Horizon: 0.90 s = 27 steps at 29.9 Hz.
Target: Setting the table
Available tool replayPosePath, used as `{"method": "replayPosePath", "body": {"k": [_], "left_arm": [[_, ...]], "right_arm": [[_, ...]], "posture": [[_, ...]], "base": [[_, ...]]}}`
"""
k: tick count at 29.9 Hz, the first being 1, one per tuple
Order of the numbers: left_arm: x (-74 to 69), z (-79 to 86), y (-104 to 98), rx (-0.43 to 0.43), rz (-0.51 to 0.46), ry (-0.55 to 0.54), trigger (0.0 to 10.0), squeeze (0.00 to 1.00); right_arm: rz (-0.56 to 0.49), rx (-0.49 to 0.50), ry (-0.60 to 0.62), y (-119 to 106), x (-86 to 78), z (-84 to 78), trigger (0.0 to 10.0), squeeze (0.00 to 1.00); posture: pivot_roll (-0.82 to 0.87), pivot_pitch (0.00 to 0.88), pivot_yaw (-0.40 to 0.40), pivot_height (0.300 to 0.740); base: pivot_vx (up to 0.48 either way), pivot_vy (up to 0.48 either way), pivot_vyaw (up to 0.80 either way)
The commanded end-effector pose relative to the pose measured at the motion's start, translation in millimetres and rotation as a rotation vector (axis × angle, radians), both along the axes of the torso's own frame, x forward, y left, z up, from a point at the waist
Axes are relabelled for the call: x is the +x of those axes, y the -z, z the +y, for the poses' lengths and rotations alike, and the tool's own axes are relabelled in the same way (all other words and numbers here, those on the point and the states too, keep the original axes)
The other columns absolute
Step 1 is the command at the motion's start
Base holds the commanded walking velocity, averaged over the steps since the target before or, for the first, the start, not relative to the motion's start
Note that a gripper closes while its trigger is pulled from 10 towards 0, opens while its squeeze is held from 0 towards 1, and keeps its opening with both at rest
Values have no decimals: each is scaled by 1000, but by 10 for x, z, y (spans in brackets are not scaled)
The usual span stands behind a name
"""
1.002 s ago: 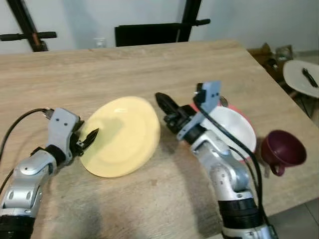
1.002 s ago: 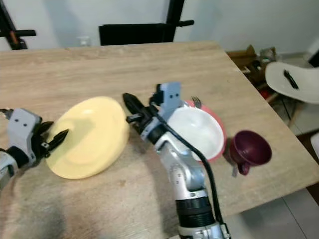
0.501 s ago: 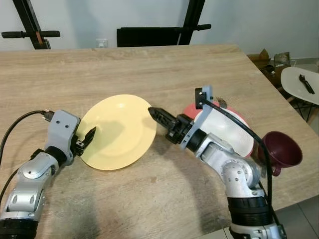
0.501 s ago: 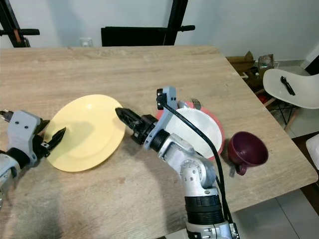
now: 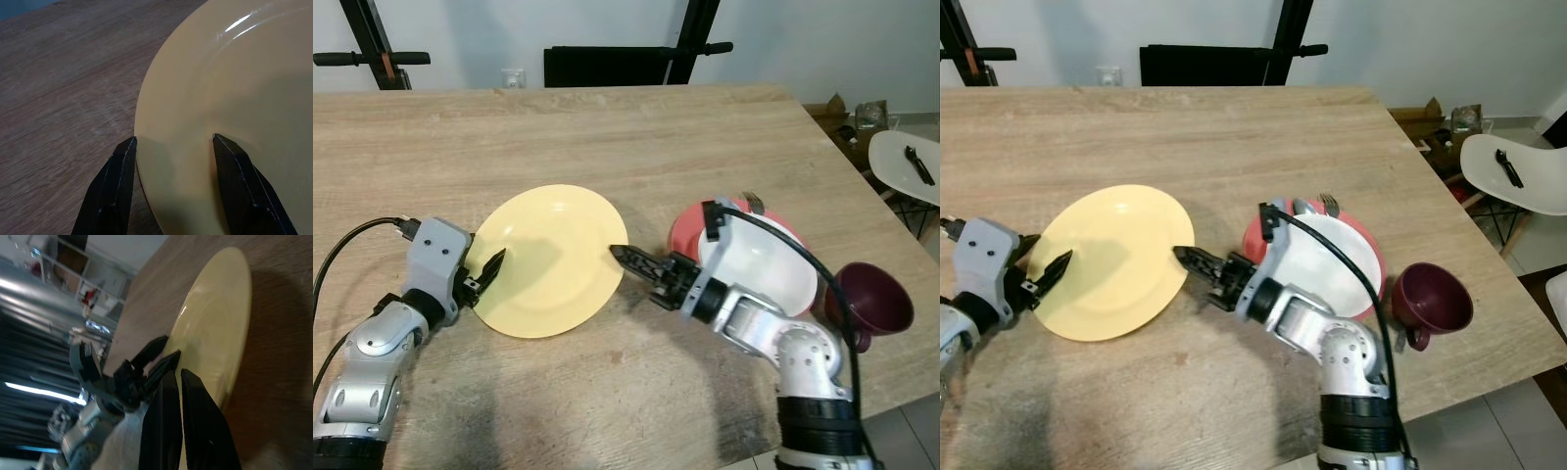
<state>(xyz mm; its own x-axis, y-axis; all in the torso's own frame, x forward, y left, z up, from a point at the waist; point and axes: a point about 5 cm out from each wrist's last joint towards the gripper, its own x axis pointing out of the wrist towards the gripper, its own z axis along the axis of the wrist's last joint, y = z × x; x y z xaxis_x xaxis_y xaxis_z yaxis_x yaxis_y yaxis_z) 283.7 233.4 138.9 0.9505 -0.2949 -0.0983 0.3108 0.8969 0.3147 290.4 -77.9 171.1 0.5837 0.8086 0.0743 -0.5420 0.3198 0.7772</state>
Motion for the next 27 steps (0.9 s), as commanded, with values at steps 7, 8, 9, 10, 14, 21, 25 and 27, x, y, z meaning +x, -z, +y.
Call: {"method": "replayPosePath", "body": {"k": [7,8,9,10,14,21,25,27], "left_arm": [[-125,-31,376,-3,185,0,10000,0],[-125,-31,376,-3,185,0,10000,0],[-127,-36,373,-4,185,5,10000,0],[-127,-36,369,-4,184,6,10000,0],[-125,-28,356,-2,181,6,10000,0],[-124,-6,346,4,179,3,10000,0],[-124,-4,342,0,176,2,10000,0],[-120,-9,343,1,175,1,10000,0]], "right_arm": [[8,-13,56,-11,23,-125,10000,1000],[8,-13,56,-11,23,-125,10000,1000],[3,-19,74,-27,37,-180,10000,1000],[-15,-15,95,-72,57,-249,10000,1000],[-77,-28,141,-210,104,-443,10000,1000],[-120,-77,162,-207,117,-492,10000,0],[-82,-90,122,-127,88,-418,10000,0],[-60,-91,91,-65,52,-335,10000,0]], "posture": [[-40,166,-95,740],[-40,166,-95,740],[-43,169,-94,740],[-41,168,-94,740],[-44,166,-93,740],[-39,153,-94,740],[-39,153,-94,740],[-37,148,-96,740]], "base": [[0,0,0],[0,0,0],[0,0,0],[0,0,0],[0,0,0],[0,0,0],[0,0,0],[0,0,0]]}}
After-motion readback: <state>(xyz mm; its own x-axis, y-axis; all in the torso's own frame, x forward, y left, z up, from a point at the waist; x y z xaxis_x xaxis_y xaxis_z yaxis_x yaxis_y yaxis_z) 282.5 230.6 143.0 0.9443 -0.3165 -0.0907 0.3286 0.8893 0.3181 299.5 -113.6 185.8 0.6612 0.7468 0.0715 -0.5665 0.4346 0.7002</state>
